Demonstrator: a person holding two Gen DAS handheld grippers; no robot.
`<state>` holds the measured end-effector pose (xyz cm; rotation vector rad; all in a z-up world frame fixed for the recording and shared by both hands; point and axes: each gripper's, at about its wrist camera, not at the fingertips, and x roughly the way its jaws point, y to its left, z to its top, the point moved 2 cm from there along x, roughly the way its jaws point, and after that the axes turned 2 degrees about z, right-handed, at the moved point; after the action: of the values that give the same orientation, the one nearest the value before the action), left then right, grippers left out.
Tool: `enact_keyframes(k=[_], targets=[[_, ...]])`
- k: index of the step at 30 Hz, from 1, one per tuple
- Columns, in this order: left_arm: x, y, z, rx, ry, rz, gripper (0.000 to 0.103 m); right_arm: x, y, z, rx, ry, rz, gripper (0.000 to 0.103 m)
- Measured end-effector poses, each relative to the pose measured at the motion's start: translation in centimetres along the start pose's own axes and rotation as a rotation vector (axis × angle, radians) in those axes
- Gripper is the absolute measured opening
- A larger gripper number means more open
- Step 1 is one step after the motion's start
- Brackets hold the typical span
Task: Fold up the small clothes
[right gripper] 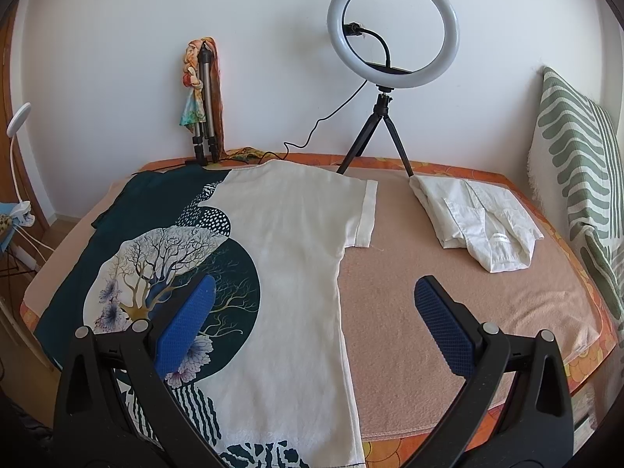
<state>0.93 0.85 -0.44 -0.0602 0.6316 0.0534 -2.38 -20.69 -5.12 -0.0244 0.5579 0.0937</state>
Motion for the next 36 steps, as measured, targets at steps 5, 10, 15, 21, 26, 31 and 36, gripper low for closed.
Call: enact_keyframes(k=[5, 10, 15, 21, 26, 31, 36], targets=[[-0.1, 0.1, -0.1, -0.002, -0.003, 0.001, 0.103, 0.0, 0.1, 0.0, 0.002, 0.001, 0.001, 0.103], [-0.1, 0.1, 0.0, -0.003, -0.004, 0.000, 0.103, -0.1, 0.1, 0.1, 0.001, 0.001, -0.001, 0.103], [-0.1, 0.1, -0.1, -0.001, -0.004, 0.002, 0.103, 0.1, 0.1, 0.1, -0.002, -0.001, -0.001, 0.103], [-0.2, 0.0, -0.1, 0.001, -0.005, -0.003, 0.103, 0.0, 0.2, 0.1, -0.001, -0.002, -0.003, 0.103], [-0.2, 0.0, -0.1, -0.001, -0.008, -0.001, 0.103, 0.0, 0.2, 0.2, -0.001, -0.004, -0.003, 0.103], [-0.2, 0.3, -0.3, -0.010, -0.003, -0.008, 0.103, 0.0, 0.3, 0.2, -0.005, -0.004, -0.002, 0.103], [0.0, 1.4, -0.8, -0.016, 0.009, -0.012, 0.103, 0.3, 0.9, 0.6, -0.011, 0.004, -0.001, 0.103]])
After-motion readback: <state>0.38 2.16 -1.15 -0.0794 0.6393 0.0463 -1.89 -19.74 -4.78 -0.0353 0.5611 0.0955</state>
